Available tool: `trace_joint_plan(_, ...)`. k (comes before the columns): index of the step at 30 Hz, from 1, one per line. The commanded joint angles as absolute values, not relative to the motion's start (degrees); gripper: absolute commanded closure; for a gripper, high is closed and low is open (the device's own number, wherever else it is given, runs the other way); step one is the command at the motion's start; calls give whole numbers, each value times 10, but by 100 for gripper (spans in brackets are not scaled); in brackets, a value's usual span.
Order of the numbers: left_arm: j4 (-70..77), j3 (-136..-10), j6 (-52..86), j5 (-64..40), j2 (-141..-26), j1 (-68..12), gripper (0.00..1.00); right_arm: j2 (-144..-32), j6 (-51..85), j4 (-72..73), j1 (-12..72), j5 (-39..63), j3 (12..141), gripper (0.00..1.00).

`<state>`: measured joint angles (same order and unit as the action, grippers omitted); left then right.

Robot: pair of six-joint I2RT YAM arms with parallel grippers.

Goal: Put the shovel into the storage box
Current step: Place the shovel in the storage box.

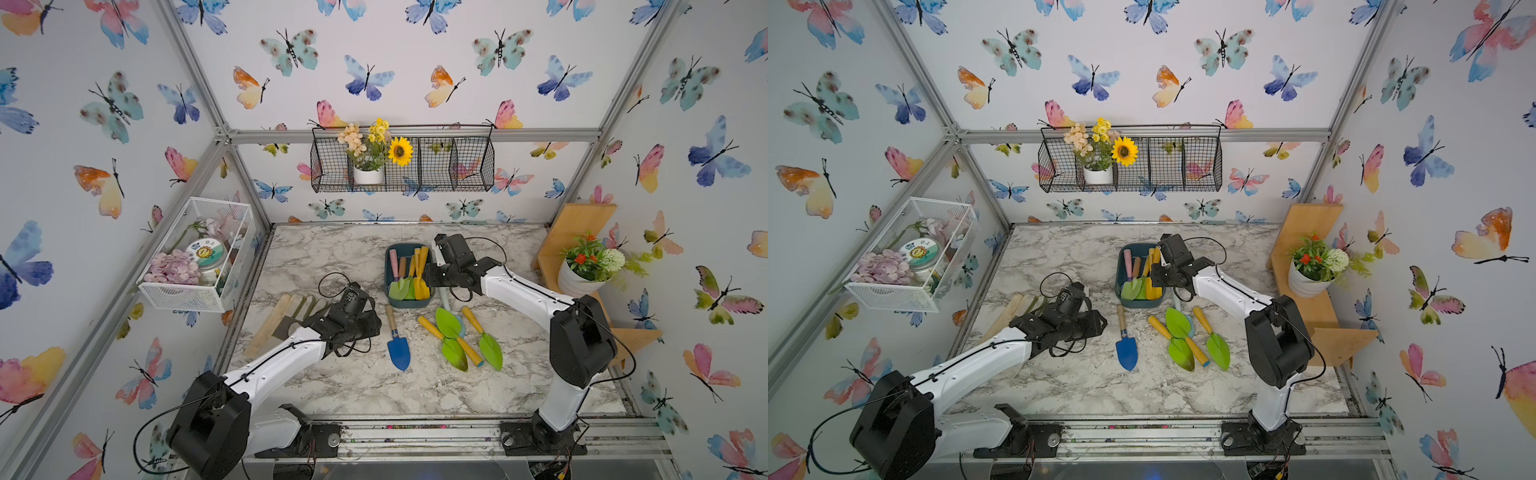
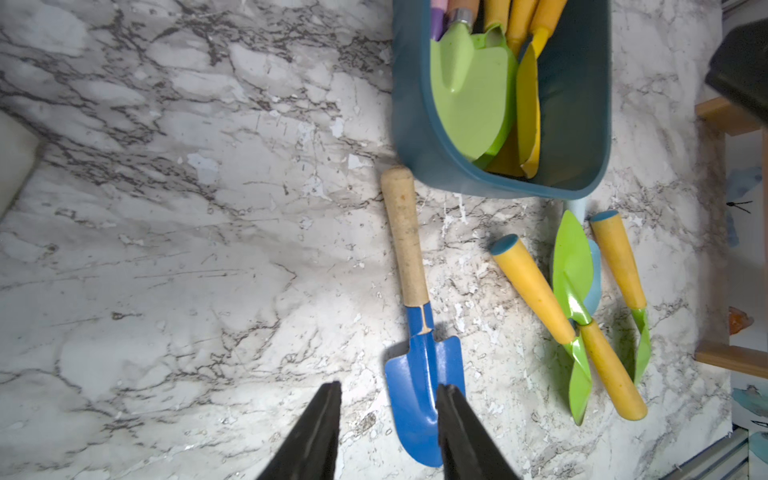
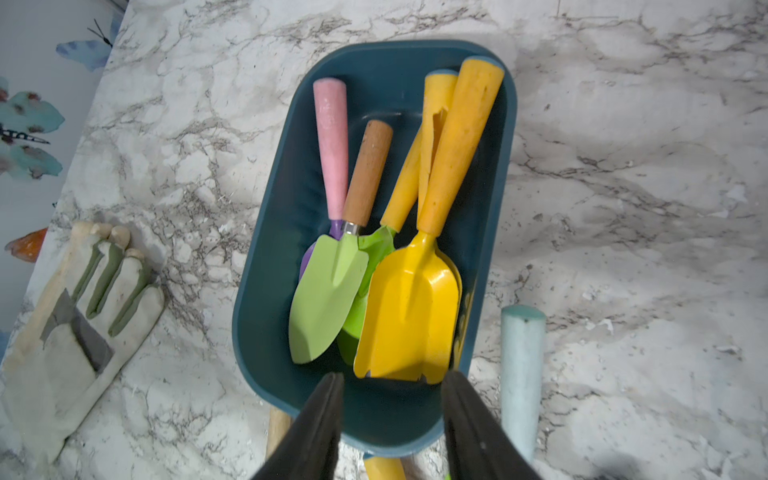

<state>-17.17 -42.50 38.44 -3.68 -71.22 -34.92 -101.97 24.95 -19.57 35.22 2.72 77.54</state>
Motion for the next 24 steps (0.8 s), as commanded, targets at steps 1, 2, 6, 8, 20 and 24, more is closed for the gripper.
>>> trace_joint_plan(1,-167,-434,387,-15,-723,-362,56,-980,234,-187,357,62,744,56)
trace_joint_plan(2,-167,-435,389,-13,-725,-365,56,-968,232,-186,357,65,731,56)
trace_joint_plan(6,-167,-442,396,-5,-735,-376,56,-925,229,-178,358,78,685,56)
trace_joint_plan(8,-167,-444,401,-1,-740,-383,56,-908,229,-176,359,88,665,56)
trace_joint_plan(20,-143,-448,432,15,-788,-411,57,-815,229,-160,369,121,547,55)
trace_joint_plan(24,-147,-461,441,20,-815,-413,57,-798,236,-151,372,128,519,53)
